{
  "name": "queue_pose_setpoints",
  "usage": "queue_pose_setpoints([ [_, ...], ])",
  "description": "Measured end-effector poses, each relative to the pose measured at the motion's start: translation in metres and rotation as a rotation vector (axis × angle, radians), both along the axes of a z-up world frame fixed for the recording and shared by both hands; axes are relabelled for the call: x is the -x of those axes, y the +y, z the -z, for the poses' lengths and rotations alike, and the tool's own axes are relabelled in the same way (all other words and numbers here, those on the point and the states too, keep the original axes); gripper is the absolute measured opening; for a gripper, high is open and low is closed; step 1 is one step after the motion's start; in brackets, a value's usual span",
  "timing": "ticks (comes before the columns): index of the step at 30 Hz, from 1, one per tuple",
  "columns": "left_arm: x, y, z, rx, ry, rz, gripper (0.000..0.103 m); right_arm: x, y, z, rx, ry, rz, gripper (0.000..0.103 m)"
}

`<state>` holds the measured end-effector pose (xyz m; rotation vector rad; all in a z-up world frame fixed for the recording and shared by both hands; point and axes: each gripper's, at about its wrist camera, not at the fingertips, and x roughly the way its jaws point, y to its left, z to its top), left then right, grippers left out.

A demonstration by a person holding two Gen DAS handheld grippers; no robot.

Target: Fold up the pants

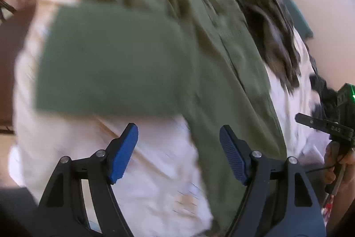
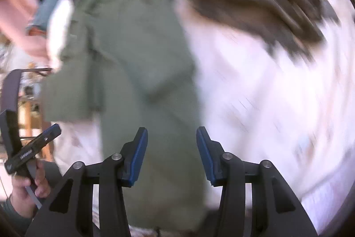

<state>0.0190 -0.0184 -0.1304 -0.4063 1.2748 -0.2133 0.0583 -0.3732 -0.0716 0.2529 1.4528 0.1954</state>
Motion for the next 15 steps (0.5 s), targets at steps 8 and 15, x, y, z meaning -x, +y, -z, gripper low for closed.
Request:
queue_pose_setpoints([
  [8, 0.045, -0.061, 0.049, 0.039, 0.196, 0.065, 0.069, 0.044, -0.011, 0.030, 0.028, 0.145, 0.011, 0.048],
  [15, 0.070, -0.087, 0.058, 0.020, 0.195, 0.093, 0.044, 0.058, 0.004, 0.039, 0.060, 0.144, -0.063, 0.006],
])
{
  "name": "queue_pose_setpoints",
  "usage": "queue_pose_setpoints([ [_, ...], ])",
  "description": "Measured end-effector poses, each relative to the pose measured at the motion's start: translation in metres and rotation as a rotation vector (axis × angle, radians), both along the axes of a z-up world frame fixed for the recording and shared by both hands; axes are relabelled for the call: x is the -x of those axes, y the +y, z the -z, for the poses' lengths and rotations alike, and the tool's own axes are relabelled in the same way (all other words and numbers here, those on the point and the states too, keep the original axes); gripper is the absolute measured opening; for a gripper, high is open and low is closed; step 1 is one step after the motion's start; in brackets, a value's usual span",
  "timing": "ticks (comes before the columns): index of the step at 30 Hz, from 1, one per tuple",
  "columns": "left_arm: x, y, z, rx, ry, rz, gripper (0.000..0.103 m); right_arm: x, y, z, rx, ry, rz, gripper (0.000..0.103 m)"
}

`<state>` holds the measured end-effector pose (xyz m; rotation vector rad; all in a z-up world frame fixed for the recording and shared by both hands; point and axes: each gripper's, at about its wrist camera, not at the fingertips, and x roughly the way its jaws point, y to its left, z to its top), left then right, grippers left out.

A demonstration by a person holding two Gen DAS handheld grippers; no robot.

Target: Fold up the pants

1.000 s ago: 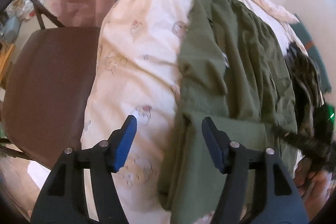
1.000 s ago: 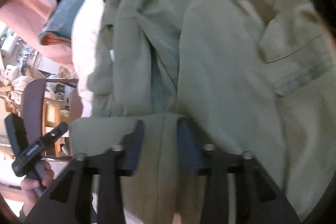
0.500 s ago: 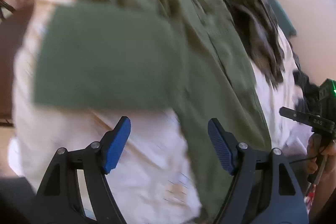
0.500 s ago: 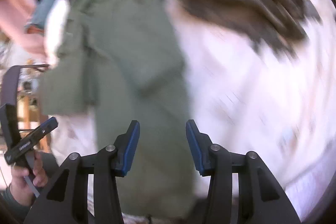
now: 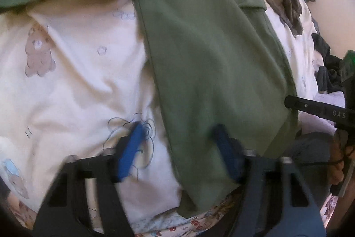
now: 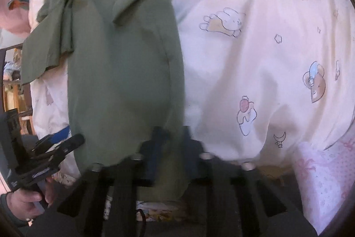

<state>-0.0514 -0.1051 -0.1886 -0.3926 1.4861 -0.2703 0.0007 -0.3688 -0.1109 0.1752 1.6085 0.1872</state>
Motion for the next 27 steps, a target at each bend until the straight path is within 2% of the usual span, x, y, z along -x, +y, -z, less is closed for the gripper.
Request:
queue_pose_setpoints([
  [2, 0.001, 0.000, -0.001, 0.023, -0.004, 0.012, 0.011, 0.003, 0.000, -0.012, -0.024, -0.038, 0.008, 0.005],
  [3, -0.001, 0.000, -0.005, 0.031, -0.009, 0.028, 0.004, 0.004, -0.003, -0.019, -0.059, -0.058, 0.017, 0.005],
  [4, -0.003, 0.001, -0.012, 0.058, -0.017, 0.038, 0.002, 0.006, -0.005, -0.027, -0.074, -0.082, 0.017, 0.005],
  [8, -0.004, 0.010, -0.045, 0.094, -0.099, 0.042, 0.001, 0.006, -0.013, -0.060, -0.146, -0.187, 0.025, 0.003],
  [12, -0.010, 0.035, -0.081, 0.180, -0.144, -0.015, 0.001, -0.002, -0.026, -0.093, -0.249, -0.269, 0.053, 0.003],
  [16, -0.040, 0.049, -0.112, 0.190, -0.202, -0.021, 0.002, -0.028, -0.019, -0.110, -0.324, -0.346, 0.056, 0.003],
  [18, -0.062, 0.053, -0.123, 0.170, -0.230, -0.025, 0.002, -0.047, -0.018, -0.114, -0.345, -0.353, 0.056, 0.003],
  [20, -0.092, 0.049, -0.126, 0.164, -0.216, -0.039, 0.002, -0.071, -0.012, -0.118, -0.343, -0.370, 0.045, 0.003],
  [22, -0.125, 0.045, -0.127, 0.116, -0.227, -0.027, 0.002, -0.104, -0.006, -0.116, -0.334, -0.384, 0.038, 0.003],
  [25, -0.176, 0.038, -0.111, 0.040, -0.202, -0.022, 0.002, -0.157, 0.006, -0.095, -0.296, -0.370, 0.030, 0.003],
  [27, -0.204, 0.040, -0.092, -0.019, -0.198, -0.038, 0.002, -0.193, 0.014, -0.066, -0.271, -0.339, 0.032, 0.003],
])
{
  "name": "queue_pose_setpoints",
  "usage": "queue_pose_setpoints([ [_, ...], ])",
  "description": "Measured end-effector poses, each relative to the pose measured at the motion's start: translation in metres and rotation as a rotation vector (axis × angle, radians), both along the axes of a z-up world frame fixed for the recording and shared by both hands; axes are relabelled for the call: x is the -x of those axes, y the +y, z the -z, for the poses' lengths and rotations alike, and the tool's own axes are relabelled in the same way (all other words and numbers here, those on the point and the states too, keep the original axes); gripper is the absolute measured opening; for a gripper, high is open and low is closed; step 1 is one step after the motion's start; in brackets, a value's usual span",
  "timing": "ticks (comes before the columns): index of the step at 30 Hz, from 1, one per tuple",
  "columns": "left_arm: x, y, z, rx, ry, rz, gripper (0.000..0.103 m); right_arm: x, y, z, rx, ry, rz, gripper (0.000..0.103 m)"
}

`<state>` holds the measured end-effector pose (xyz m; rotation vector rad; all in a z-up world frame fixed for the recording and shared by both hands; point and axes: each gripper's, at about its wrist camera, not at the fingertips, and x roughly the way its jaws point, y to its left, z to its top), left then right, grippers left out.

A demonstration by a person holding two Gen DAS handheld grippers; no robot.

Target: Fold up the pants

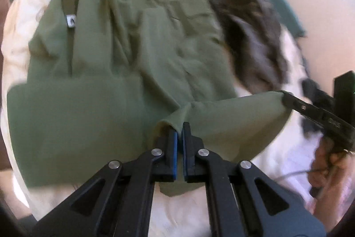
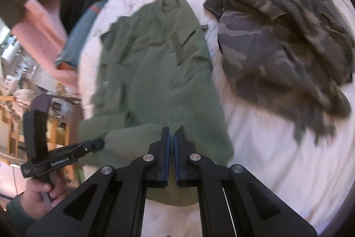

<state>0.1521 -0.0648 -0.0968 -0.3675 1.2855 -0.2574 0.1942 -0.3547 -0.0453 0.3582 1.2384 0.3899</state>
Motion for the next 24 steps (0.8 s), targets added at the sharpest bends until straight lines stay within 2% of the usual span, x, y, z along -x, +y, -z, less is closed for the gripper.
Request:
queue_pose_setpoints([
  [4, -0.054, 0.001, 0.053, -0.016, 0.065, -0.043, 0.002, -0.045, 0.008, 0.052, 0.078, 0.026, 0.019, 0.003],
  [5, -0.062, -0.001, 0.061, -0.031, 0.055, -0.038, 0.004, -0.053, 0.008, 0.065, 0.097, 0.034, 0.031, 0.003],
  [6, -0.071, -0.006, 0.076, -0.087, 0.064, -0.020, 0.005, -0.060, 0.008, 0.080, 0.109, 0.054, 0.044, 0.004],
  [7, -0.074, -0.009, 0.085, -0.104, 0.085, -0.014, 0.005, -0.063, 0.008, 0.091, 0.112, 0.071, 0.052, 0.008],
  [9, -0.079, -0.015, 0.096, -0.127, 0.102, 0.003, 0.005, -0.067, 0.008, 0.113, 0.143, 0.118, 0.069, 0.008],
  [11, -0.078, -0.019, 0.096, -0.148, 0.089, 0.029, 0.008, -0.067, 0.009, 0.118, 0.164, 0.128, 0.057, 0.012],
  [12, -0.075, -0.021, 0.090, -0.157, 0.079, 0.048, 0.012, -0.066, 0.010, 0.116, 0.182, 0.135, 0.040, 0.014],
  [14, -0.068, -0.020, 0.077, -0.132, 0.077, 0.070, 0.038, -0.065, 0.012, 0.100, 0.201, 0.135, -0.004, 0.023],
  [16, -0.056, -0.011, 0.052, -0.089, 0.050, 0.067, 0.058, -0.057, 0.008, 0.076, 0.225, 0.099, 0.022, 0.052],
  [17, -0.049, -0.005, 0.039, -0.093, 0.026, 0.054, 0.068, -0.053, 0.005, 0.064, 0.223, 0.077, 0.044, 0.057],
  [19, -0.026, 0.014, 0.010, -0.128, -0.037, 0.004, 0.079, -0.036, -0.001, 0.037, 0.192, 0.032, 0.080, 0.057],
  [20, -0.012, 0.026, -0.002, -0.136, -0.061, -0.019, 0.081, -0.027, -0.002, 0.026, 0.172, 0.017, 0.087, 0.057],
  [24, 0.038, 0.081, -0.021, -0.187, -0.125, -0.098, 0.081, 0.021, 0.008, -0.004, 0.098, -0.038, 0.077, 0.058],
])
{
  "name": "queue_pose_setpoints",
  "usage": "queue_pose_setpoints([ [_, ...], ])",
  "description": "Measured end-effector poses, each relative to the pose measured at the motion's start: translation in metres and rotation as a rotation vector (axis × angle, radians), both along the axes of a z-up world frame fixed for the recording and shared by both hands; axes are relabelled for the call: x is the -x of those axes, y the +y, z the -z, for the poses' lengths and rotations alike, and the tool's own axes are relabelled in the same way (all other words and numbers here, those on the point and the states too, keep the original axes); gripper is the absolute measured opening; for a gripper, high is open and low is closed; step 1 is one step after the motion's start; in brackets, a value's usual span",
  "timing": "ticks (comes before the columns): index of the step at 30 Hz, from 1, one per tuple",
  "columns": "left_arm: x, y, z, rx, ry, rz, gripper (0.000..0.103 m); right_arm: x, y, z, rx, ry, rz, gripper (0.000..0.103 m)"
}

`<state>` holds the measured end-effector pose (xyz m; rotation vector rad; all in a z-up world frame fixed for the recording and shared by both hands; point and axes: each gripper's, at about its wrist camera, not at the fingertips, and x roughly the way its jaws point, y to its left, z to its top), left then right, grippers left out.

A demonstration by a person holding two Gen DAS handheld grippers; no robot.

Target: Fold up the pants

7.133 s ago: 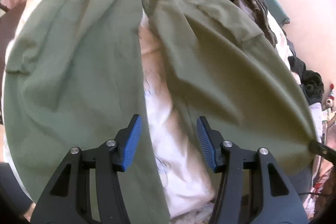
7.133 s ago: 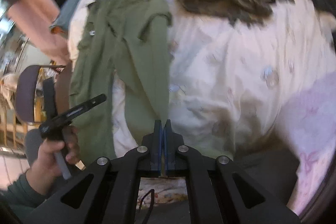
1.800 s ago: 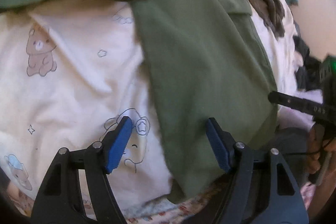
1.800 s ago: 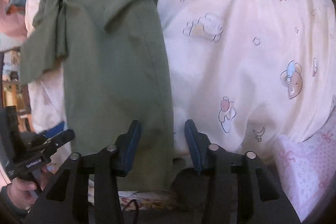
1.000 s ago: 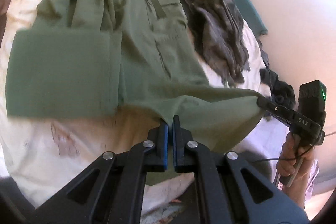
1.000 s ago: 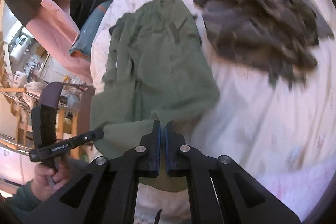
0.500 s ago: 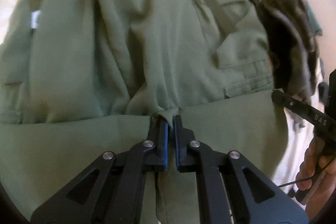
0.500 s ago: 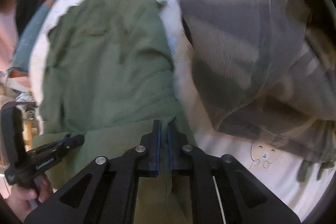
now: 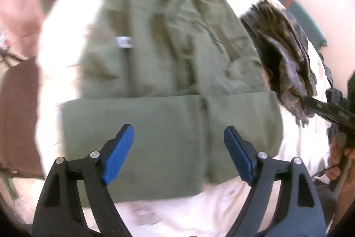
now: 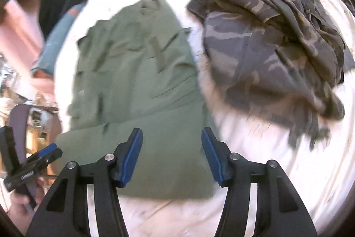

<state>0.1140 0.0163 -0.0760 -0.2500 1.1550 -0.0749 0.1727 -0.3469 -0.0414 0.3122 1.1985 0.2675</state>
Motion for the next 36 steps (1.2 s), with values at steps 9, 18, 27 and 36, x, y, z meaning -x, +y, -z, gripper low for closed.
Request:
queue_pose_setpoints([
  [9, 0.082, 0.113, 0.014, -0.042, 0.055, -0.214, 0.081, 0.059, 0.065, 0.003, -0.103, 0.086, -0.078, 0.058],
  [18, 0.079, 0.127, 0.061, 0.068, 0.125, -0.168, 0.067, 0.077, 0.152, 0.087, -0.173, 0.330, -0.101, 0.057],
  [27, 0.078, 0.103, 0.080, 0.075, 0.187, -0.077, 0.022, 0.072, 0.183, 0.137, -0.240, 0.403, -0.014, 0.032],
  [36, 0.092, 0.107, 0.048, 0.145, 0.100, -0.065, 0.002, 0.084, 0.180, 0.087, -0.250, 0.272, -0.080, 0.004],
])
